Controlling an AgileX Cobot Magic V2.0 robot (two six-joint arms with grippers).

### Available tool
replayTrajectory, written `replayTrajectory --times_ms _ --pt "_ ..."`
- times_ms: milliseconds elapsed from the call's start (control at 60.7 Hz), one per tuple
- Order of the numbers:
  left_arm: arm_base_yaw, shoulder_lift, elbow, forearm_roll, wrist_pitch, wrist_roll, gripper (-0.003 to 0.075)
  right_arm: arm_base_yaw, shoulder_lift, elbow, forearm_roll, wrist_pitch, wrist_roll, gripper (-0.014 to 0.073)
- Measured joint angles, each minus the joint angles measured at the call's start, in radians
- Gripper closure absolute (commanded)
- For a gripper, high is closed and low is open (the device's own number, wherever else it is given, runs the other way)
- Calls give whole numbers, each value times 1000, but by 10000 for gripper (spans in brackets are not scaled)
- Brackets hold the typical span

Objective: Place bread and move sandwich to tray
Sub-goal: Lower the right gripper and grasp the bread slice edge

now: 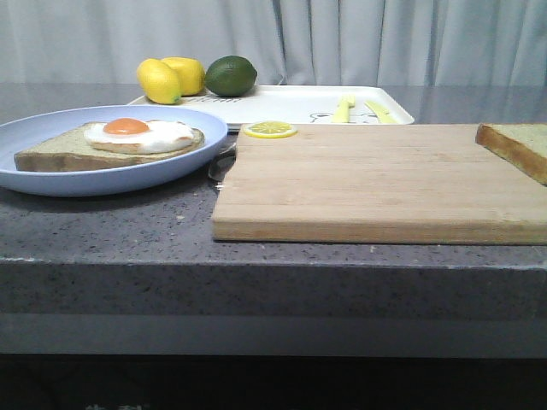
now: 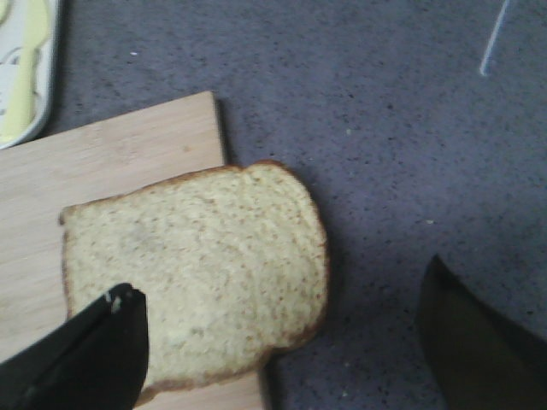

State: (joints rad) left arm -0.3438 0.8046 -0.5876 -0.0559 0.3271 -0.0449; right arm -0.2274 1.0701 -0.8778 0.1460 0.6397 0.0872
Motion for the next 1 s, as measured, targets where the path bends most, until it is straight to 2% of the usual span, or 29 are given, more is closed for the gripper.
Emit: replayTrajectory --times_ms 82,148,214,296,362,494,576,889,939,1005 --pt "0 0 0 0 0 0 51 -34 91 -62 2 43 0 -42" --pt "0 0 0 0 0 0 51 -59 166 -108 22 82 -21 1" --pt "0 0 0 0 0 0 51 -91 237 -150 73 123 -61 63" --pt "0 0 0 0 0 0 51 -145 321 -196 199 183 -173 123" --pt "0 0 0 0 0 0 51 -194 388 -232 342 254 -277 109" --pt "0 0 0 0 0 0 51 -266 465 -260 493 340 -420 17" --pt "0 0 0 0 0 0 51 -284 497 -269 524 361 -465 -22" --pt "0 0 0 0 0 0 51 -256 548 -271 554 386 -521 -14" --pt "0 0 0 0 0 0 51 -254 552 -271 556 390 -523 8" --pt "0 0 0 0 0 0 51 -254 553 -271 556 394 -524 91"
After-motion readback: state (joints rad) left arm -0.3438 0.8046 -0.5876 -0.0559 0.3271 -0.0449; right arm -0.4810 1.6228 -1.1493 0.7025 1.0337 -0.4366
